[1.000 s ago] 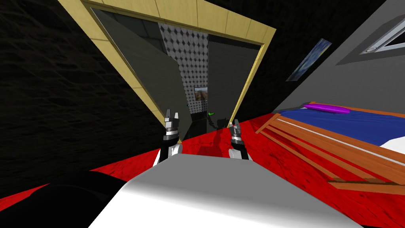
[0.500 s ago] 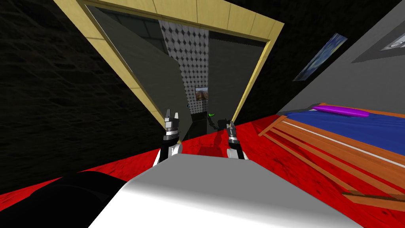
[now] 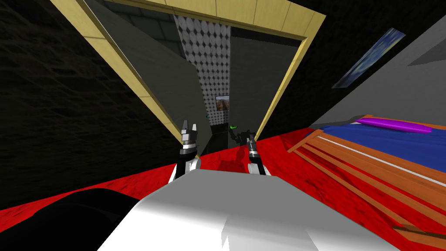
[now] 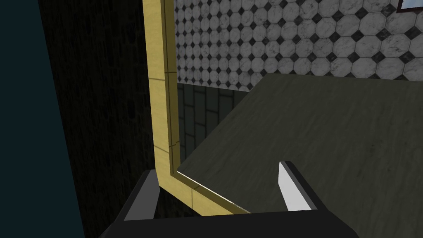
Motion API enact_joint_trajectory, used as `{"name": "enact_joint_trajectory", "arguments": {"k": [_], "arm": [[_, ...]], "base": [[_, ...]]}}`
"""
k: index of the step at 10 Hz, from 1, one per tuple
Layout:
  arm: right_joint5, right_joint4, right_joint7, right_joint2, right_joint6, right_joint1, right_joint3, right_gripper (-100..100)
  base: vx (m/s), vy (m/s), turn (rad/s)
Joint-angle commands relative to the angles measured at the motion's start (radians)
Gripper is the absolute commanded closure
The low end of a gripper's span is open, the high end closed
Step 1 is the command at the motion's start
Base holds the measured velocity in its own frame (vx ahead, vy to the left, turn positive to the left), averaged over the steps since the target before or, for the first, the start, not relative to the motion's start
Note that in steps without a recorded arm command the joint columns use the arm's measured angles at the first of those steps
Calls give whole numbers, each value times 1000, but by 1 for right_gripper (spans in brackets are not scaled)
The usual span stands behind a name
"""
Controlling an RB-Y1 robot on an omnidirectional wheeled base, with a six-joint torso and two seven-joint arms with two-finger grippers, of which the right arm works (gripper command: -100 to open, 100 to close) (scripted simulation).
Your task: Push the door open
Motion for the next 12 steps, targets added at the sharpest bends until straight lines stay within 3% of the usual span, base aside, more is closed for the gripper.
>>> {"name": "enact_joint_trajectory", "arguments": {"k": [1,2,9,11,12], "arm": [[5,50,-6,-2,-7,-23,3,-100],[5,62,-6,-2,-7,-23,3,-100],[30,318,-22,8,-46,-136,15,-100],[33,369,-25,11,-52,-152,16,-100],[33,369,-25,11,-52,-152,16,-100]], "base": [[73,-49,62],[55,-36,20],[89,-56,58],[55,-26,33],[31,-13,16]]}}
